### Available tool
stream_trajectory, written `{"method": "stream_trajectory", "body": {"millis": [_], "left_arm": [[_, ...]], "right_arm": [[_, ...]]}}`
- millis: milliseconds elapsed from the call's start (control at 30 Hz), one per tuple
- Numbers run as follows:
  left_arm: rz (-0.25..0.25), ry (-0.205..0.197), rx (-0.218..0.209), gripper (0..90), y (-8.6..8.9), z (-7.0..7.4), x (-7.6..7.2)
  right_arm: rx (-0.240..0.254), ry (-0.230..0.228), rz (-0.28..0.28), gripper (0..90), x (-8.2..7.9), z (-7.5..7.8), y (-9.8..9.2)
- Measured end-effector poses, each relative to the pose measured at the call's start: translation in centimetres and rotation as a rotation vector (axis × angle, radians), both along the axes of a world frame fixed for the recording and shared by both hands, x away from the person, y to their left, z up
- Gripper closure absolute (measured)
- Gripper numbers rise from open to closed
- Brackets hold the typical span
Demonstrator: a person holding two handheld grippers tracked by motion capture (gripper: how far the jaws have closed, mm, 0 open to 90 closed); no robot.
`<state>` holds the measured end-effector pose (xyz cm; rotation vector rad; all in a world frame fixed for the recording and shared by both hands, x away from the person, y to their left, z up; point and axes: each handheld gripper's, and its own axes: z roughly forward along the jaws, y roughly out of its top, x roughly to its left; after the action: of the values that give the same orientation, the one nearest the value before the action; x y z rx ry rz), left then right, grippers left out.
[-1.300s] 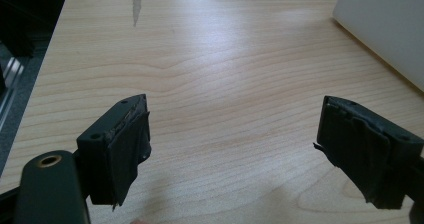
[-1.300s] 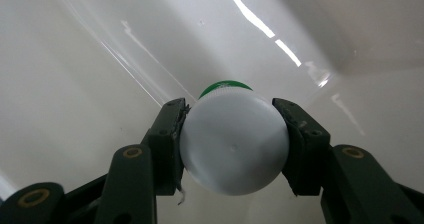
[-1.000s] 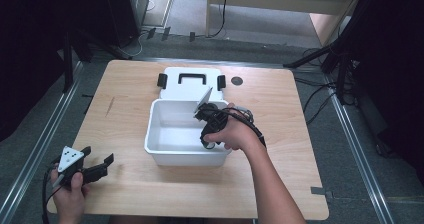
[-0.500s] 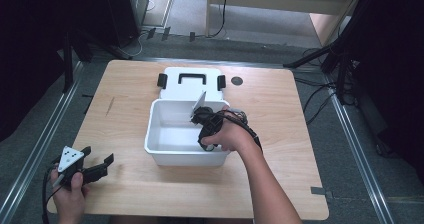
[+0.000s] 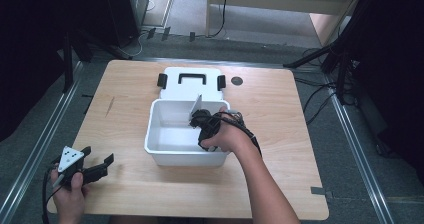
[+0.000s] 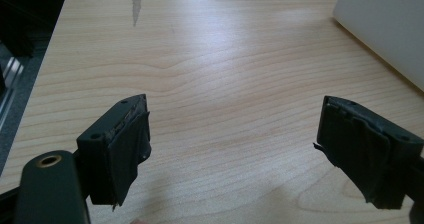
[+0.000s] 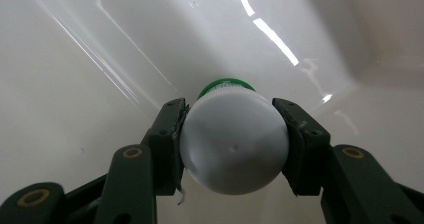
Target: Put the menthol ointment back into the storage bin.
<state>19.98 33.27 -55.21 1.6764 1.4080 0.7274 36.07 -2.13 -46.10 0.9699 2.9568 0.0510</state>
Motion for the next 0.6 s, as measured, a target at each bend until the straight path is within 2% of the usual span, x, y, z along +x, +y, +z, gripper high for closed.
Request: {"method": "stream_trajectory", "body": {"millis": [200,367,600], "left_arm": [[-0.001,0.0,-0.001,14.9,0.01,0.0,0.0],[-0.001,-0.001,-0.001,14.9,0.01,0.0,0.0],[-0.002,0.001,0.0,14.9,0.02,0.0,0.0]], "right_arm": [[-0.064,-0.012,0.028,51.0,-0.2,-0.41,0.31],[-0.085,-0.017,0.041,50.7,-0.31,-0.58,0.41],[-0.083,-0.018,0.049,50.3,-0.37,-0.53,0.36]]}}
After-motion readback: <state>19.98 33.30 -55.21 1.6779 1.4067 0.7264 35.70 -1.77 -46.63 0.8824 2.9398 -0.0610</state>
